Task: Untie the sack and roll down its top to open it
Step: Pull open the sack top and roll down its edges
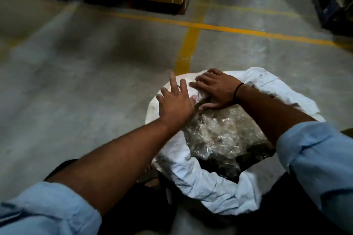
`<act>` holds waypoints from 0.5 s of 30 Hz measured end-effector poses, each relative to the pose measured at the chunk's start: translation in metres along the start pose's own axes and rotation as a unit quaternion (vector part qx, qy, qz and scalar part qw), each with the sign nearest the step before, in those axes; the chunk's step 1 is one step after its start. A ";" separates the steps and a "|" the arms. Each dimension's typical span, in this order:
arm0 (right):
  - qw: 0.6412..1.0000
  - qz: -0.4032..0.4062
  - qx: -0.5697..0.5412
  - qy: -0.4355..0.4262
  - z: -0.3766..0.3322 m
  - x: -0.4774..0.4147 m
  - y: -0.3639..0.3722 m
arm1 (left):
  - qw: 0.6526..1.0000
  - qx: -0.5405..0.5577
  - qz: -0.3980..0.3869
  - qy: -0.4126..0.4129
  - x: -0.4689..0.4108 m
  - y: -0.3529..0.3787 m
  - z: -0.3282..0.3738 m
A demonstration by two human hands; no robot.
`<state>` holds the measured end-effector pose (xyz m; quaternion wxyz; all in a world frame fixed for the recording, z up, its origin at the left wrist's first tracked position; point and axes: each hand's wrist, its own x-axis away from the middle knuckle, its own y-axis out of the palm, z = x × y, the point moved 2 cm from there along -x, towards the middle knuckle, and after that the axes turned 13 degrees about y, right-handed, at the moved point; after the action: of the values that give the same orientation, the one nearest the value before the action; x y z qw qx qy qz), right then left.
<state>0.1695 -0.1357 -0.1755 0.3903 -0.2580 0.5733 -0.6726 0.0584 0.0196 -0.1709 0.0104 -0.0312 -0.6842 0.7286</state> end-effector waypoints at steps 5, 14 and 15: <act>0.993 -0.040 -0.082 0.072 -0.011 -0.022 -0.005 | 0.997 -0.016 -0.066 0.035 0.003 0.007 -0.017; 0.826 -0.295 -0.357 0.320 0.023 -0.058 -0.015 | 0.756 0.637 -0.114 -0.100 -0.036 -0.004 -0.070; 0.812 -0.316 -0.368 0.326 0.026 -0.057 -0.011 | 0.715 0.670 -0.145 -0.134 -0.036 -0.002 -0.070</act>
<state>0.2193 -0.1031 -0.1535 -0.1774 -0.3145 0.7586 -0.5424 0.0982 0.0877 -0.1724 0.0422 0.1817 -0.0071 0.9824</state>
